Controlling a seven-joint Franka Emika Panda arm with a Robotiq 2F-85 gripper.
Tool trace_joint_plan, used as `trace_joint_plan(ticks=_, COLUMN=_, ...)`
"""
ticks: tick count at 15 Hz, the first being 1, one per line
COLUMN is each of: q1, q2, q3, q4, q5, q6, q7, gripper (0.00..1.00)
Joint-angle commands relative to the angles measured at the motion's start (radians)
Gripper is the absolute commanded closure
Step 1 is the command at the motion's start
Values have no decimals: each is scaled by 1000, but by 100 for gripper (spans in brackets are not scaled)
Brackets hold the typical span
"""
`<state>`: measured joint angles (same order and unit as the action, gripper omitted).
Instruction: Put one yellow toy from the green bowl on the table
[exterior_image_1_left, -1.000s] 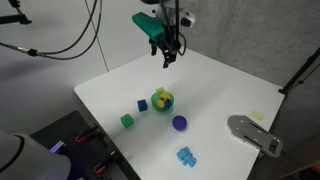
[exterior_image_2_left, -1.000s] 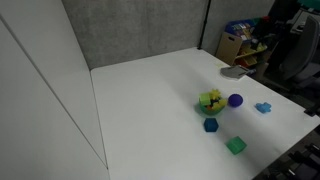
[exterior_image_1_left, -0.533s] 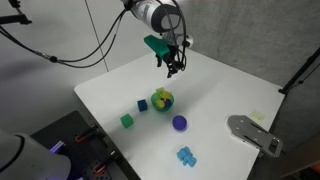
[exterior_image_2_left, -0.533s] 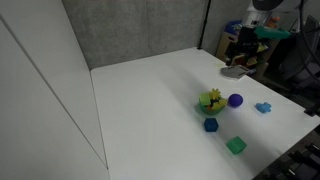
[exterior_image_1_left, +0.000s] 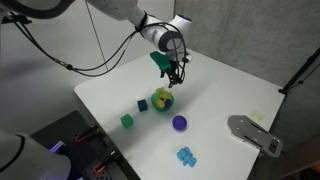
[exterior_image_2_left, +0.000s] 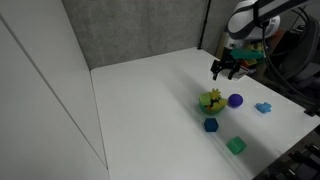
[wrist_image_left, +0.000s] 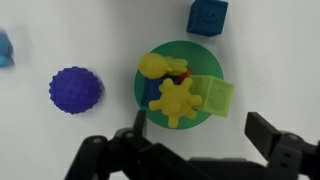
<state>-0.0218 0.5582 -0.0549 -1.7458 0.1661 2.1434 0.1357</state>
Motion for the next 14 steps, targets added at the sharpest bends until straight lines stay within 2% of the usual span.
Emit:
trace_joint_plan(ticks=1, q1=-9, q2=74, q3=5, q4=67, q5=5, q6=10, q7=39, gripper=0)
trace_joint_plan(ticks=11, q1=-37, q2=153, q3=22, q4=57, q5=89, q6=104, q7=50, gripper=0)
trace_joint_plan(ticks=12, q1=-37, q2=159, q3=22, q4=59, q5=92, q6=110, q7=53, gripper=3)
trace_joint_plan(ticks=13, q1=-36, q2=165, q3=21, q4=60, q5=96, q6=116, q7=57, gripper=27)
trace_joint_plan(ticks=14, q1=-35, q2=169, q3=20, q4=59, q5=98, q6=123, q7=62, gripper=28)
